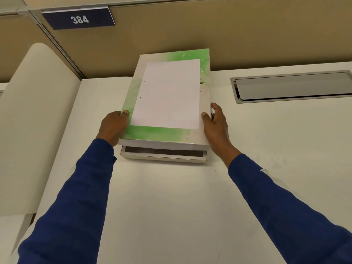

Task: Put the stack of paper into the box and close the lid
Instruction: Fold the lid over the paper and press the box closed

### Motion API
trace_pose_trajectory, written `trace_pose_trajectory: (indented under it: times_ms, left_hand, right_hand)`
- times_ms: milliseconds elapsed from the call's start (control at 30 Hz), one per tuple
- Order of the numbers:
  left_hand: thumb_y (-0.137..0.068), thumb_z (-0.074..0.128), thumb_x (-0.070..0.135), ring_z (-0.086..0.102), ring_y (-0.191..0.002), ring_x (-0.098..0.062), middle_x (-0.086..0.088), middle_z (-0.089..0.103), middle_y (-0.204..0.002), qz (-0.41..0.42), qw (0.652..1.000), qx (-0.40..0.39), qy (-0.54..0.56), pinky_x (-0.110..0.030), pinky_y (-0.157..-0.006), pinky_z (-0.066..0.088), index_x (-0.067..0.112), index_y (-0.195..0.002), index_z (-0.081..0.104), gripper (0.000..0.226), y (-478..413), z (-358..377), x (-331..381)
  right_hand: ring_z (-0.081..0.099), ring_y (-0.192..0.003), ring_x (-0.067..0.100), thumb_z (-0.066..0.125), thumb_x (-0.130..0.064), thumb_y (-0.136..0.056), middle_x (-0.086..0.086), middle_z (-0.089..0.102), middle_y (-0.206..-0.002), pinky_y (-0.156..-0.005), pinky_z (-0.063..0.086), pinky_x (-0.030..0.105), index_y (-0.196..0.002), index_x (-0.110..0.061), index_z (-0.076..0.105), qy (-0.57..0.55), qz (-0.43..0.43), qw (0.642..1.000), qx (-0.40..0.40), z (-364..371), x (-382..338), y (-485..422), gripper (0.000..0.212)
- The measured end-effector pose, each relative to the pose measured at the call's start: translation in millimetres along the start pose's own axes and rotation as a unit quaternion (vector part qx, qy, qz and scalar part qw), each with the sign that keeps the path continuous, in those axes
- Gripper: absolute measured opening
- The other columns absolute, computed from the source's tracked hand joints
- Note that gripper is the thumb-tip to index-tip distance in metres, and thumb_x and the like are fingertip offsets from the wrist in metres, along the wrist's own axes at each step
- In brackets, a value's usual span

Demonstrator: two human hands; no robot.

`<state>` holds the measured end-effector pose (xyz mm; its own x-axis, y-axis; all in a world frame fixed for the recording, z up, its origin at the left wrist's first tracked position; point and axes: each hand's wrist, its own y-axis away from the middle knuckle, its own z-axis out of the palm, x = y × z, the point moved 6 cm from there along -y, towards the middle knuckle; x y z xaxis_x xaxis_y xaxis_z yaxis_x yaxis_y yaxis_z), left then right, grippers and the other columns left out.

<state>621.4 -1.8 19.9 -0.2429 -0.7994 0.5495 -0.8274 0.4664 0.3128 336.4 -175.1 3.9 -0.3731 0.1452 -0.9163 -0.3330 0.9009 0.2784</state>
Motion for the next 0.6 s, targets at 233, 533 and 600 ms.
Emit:
trace_pose_trajectory:
  times_ms: [233, 533, 600]
  left_hand:
    - [-0.108, 0.031, 0.041, 0.048, -0.097, -0.032, -0.012, 0.053, -0.106, -0.017, 0.998, -0.023, -0.051, -0.037, -0.086, 0.037, 0.003, -0.117, 0.061, 0.049, 1, 6, 0]
    - [-0.106, 0.037, 0.045, 0.055, -0.104, -0.035, -0.017, 0.059, -0.115, -0.082, 0.996, -0.041, -0.017, -0.043, -0.100, 0.045, -0.002, -0.126, 0.057, 0.054, -5, -8, 0]
    - [-0.106, 0.038, 0.046, 0.057, -0.116, -0.038, -0.020, 0.060, -0.127, -0.096, 0.994, -0.060, 0.003, -0.047, -0.107, 0.045, -0.002, -0.133, 0.054, 0.057, -3, -7, -5]
  right_hand:
    - [0.045, -0.133, 0.022, 0.041, -0.036, -0.106, 0.006, 0.041, -0.149, -0.103, 0.039, 0.032, -0.154, -0.027, 0.035, 0.048, 0.045, 0.998, -0.002, 1, 9, -5, 0.049]
    - [0.047, -0.133, 0.028, 0.037, -0.036, -0.106, 0.008, 0.040, -0.154, -0.104, 0.044, 0.039, -0.155, -0.022, 0.034, 0.104, 0.065, 0.992, -0.023, 10, 2, -6, 0.052]
    - [0.043, -0.138, 0.031, 0.037, -0.037, -0.105, 0.010, 0.037, -0.157, -0.110, 0.043, 0.044, -0.158, -0.021, 0.029, 0.140, 0.074, 0.987, -0.039, 13, 3, -5, 0.055]
